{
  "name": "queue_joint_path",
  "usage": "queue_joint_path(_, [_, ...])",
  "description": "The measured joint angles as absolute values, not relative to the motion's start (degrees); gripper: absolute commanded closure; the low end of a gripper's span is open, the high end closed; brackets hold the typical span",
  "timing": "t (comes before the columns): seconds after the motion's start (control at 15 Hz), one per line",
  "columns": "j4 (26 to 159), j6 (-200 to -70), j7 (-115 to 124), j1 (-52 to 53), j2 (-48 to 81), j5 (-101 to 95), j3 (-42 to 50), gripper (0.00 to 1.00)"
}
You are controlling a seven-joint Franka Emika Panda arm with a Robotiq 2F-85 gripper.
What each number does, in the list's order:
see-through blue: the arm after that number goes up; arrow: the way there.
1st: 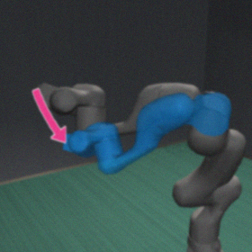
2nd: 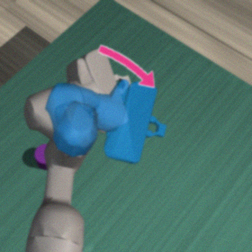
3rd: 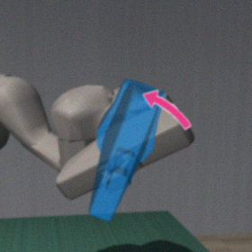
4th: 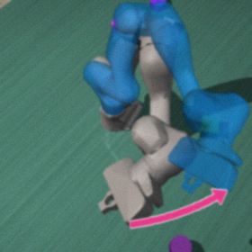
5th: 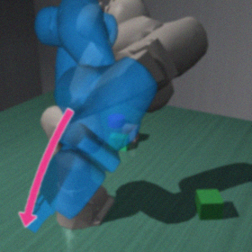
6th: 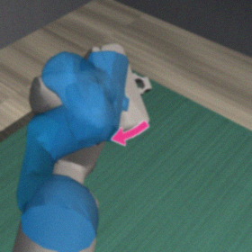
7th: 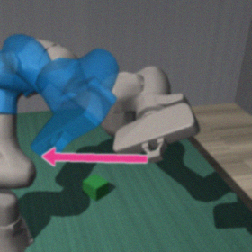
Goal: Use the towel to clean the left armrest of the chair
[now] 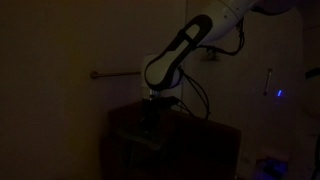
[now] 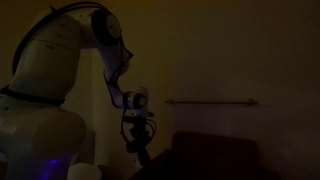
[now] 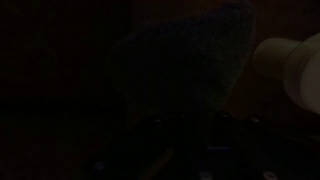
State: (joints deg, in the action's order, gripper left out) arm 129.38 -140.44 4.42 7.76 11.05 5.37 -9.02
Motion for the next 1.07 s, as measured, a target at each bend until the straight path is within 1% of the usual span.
queue_joint_path(0.2, [123.82,-146.95,6.35,7.71,14.60,0.80,-5.38,0.93])
queue_joint_path(0.4, [117.20,-152.78,9.63,8.38,20.91,-3.42,-2.67,0.93])
queue_joint_path(0.6, [110.77,-155.21,11.06,10.31,27.64,-4.68,-1.04,0.93])
queue_joint_path(0.8, [106.76,-155.45,10.97,11.46,33.31,-4.08,-2.44,0.94])
queue_joint_path(1.07, [106.26,-154.83,8.95,11.15,37.42,-0.75,-7.70,0.94])
